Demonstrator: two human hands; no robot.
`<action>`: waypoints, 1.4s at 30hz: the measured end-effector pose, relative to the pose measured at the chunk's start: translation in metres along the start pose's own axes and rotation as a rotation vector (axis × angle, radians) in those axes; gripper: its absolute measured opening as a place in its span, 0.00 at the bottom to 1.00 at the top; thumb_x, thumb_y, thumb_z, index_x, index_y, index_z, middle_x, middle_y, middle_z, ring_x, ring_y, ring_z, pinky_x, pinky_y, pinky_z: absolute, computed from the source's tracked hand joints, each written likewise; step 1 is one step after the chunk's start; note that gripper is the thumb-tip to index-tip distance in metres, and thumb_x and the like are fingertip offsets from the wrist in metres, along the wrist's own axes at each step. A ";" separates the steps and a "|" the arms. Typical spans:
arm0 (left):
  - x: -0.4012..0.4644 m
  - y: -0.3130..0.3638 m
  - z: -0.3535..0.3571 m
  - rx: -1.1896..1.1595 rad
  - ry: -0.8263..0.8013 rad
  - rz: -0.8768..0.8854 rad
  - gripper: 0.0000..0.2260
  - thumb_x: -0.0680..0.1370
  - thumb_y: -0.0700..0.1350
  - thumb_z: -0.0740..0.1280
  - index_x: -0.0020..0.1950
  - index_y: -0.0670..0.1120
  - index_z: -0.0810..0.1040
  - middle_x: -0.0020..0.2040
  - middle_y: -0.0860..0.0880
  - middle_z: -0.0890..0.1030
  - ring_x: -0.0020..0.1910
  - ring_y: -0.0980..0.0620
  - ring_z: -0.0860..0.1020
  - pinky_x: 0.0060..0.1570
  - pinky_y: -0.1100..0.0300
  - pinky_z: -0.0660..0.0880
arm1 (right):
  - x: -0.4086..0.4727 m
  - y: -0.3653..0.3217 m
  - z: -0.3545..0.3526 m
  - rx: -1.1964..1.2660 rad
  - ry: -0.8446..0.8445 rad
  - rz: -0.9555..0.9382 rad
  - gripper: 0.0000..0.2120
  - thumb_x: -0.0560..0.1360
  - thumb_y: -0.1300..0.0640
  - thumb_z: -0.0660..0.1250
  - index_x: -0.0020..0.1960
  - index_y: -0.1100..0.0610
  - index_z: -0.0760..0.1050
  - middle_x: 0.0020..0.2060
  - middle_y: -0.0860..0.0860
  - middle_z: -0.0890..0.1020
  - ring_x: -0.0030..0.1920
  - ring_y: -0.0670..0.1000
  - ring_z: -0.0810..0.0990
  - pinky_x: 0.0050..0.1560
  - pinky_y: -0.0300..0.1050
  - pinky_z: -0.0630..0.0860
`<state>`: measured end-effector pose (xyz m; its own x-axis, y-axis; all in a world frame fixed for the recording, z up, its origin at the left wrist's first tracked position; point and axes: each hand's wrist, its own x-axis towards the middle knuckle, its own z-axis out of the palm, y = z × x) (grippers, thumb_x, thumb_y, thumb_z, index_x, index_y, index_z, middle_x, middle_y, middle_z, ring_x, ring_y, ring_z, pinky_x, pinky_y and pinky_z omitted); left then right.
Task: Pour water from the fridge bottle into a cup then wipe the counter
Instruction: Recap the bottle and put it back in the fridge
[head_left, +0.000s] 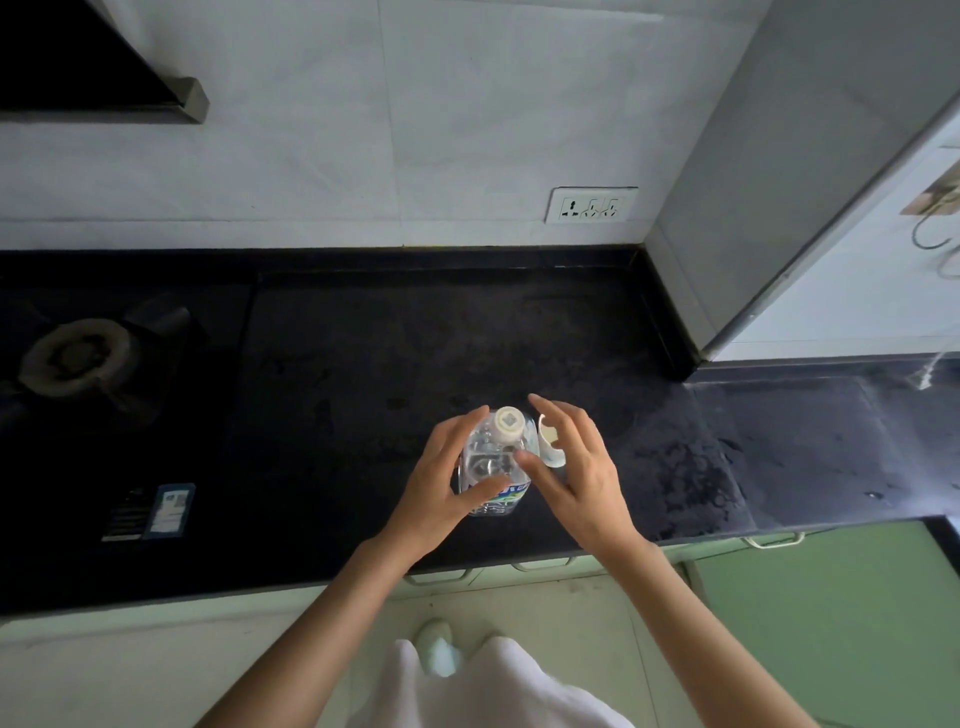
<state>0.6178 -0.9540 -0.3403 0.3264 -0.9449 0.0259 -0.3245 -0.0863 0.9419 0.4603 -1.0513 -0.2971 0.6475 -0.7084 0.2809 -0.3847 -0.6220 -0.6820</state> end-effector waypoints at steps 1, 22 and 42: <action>0.000 -0.001 -0.002 0.012 -0.012 0.008 0.33 0.72 0.64 0.68 0.74 0.64 0.59 0.70 0.57 0.65 0.68 0.61 0.67 0.64 0.55 0.73 | -0.006 0.007 0.000 0.039 -0.012 0.041 0.28 0.76 0.40 0.63 0.72 0.50 0.65 0.64 0.40 0.69 0.62 0.43 0.71 0.57 0.37 0.74; 0.008 -0.034 -0.013 -0.130 -0.049 -0.052 0.40 0.71 0.57 0.72 0.75 0.67 0.51 0.74 0.62 0.62 0.72 0.59 0.66 0.69 0.56 0.67 | -0.011 0.027 0.038 0.119 -0.281 0.234 0.39 0.78 0.48 0.64 0.73 0.32 0.37 0.76 0.43 0.57 0.75 0.46 0.58 0.73 0.48 0.62; -0.043 0.082 -0.033 -0.238 0.590 0.081 0.31 0.72 0.62 0.69 0.72 0.68 0.60 0.67 0.51 0.76 0.63 0.53 0.77 0.55 0.55 0.78 | 0.028 -0.071 0.014 0.584 -0.241 -0.064 0.27 0.77 0.45 0.60 0.70 0.32 0.52 0.60 0.28 0.67 0.64 0.33 0.67 0.62 0.30 0.68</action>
<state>0.6065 -0.9103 -0.2533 0.7651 -0.6067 0.2159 -0.1843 0.1149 0.9761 0.5146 -1.0225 -0.2504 0.8133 -0.5387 0.2197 0.0379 -0.3277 -0.9440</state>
